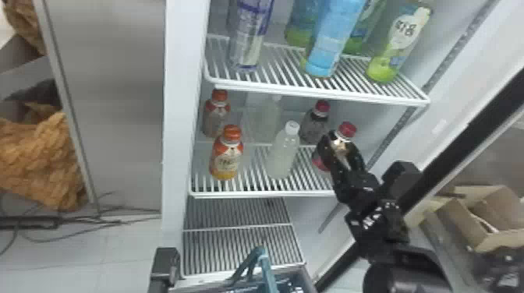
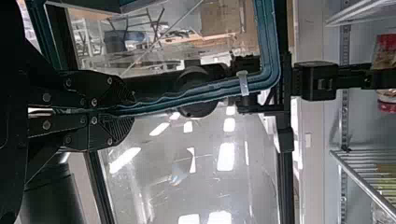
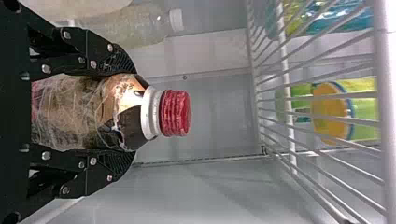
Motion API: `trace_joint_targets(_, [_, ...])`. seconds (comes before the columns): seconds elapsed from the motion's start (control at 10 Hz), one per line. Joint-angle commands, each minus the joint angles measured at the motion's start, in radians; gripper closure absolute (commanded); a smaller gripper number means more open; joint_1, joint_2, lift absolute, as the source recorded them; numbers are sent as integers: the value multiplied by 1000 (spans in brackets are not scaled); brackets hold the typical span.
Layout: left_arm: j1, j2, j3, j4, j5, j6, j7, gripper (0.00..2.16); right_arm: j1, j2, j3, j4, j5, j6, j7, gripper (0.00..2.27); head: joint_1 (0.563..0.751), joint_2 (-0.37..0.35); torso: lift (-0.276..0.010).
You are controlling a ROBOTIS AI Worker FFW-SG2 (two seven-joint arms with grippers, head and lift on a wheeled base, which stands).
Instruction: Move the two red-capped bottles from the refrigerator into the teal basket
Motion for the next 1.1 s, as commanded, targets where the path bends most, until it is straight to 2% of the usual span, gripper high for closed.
trace_joint_targets(0.0, [1, -1, 1, 0, 2, -2, 0, 1105, 52, 0, -15, -79, -4, 14, 0, 688, 695, -350, -228])
trace_joint_targets(0.3, [1, -1, 3, 0, 2, -5, 0, 1105, 170, 17, -43, -211, -30, 19, 0, 688, 695, -350, -228])
trace_joint_targets(0.6, [1, -1, 7, 0, 2, -10, 0, 1105, 275, 23, -43, -277, -36, 19, 24, 688, 695, -350, -228])
trace_joint_targets(0.8, [-2, 1, 7, 0, 4, -10, -3, 1105, 351, 25, -67, -361, -36, 58, 66, 687, 695, -350, -228])
trace_joint_targets(1.0, [-2, 1, 7, 0, 2, -10, -3, 1105, 435, 43, -99, -464, -26, 154, 113, 687, 695, -350, -228])
